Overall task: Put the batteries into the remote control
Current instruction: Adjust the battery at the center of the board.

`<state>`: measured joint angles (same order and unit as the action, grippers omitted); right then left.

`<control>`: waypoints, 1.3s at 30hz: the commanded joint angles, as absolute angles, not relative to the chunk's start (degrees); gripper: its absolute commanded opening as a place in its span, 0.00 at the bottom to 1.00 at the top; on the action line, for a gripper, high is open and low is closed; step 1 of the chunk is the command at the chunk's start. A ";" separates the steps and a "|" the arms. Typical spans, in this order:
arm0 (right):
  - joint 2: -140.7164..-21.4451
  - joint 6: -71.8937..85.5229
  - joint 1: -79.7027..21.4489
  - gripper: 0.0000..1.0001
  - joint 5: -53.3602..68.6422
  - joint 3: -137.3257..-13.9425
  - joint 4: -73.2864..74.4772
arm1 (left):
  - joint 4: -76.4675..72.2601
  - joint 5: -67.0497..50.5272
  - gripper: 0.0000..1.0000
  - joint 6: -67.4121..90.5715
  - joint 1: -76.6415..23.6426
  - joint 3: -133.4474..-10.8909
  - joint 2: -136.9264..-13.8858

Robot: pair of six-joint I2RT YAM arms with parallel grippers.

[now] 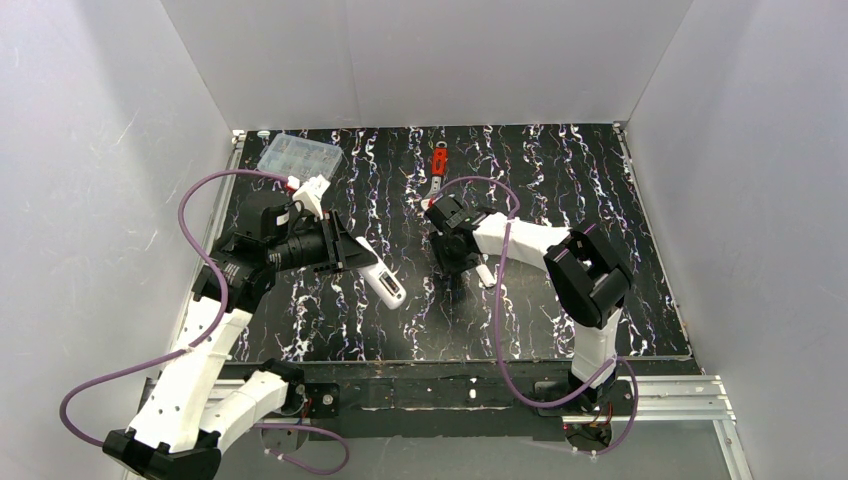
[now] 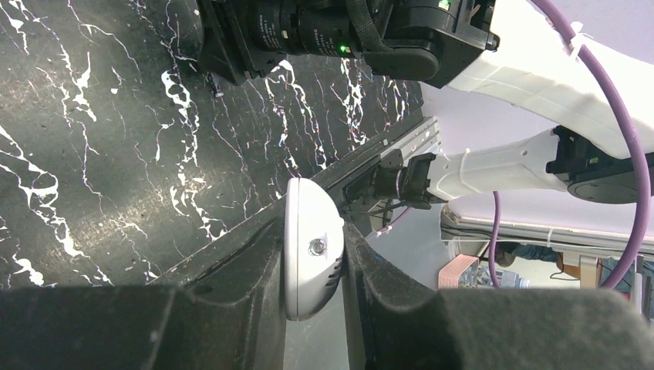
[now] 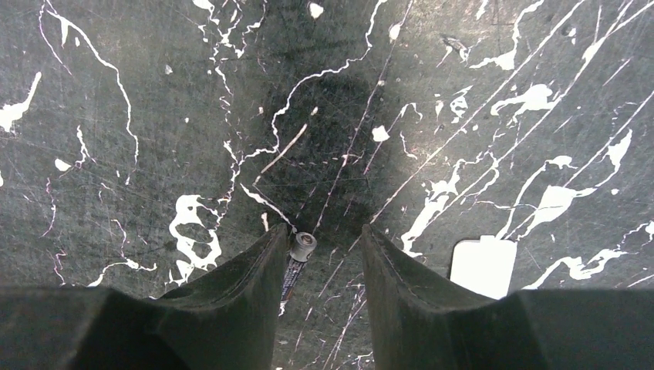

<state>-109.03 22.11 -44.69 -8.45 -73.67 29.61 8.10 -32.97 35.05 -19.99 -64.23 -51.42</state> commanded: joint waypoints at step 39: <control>-98.17 15.77 -46.23 0.40 -9.72 -58.33 30.20 | 4.21 -36.73 0.00 37.36 -19.51 -64.35 -51.71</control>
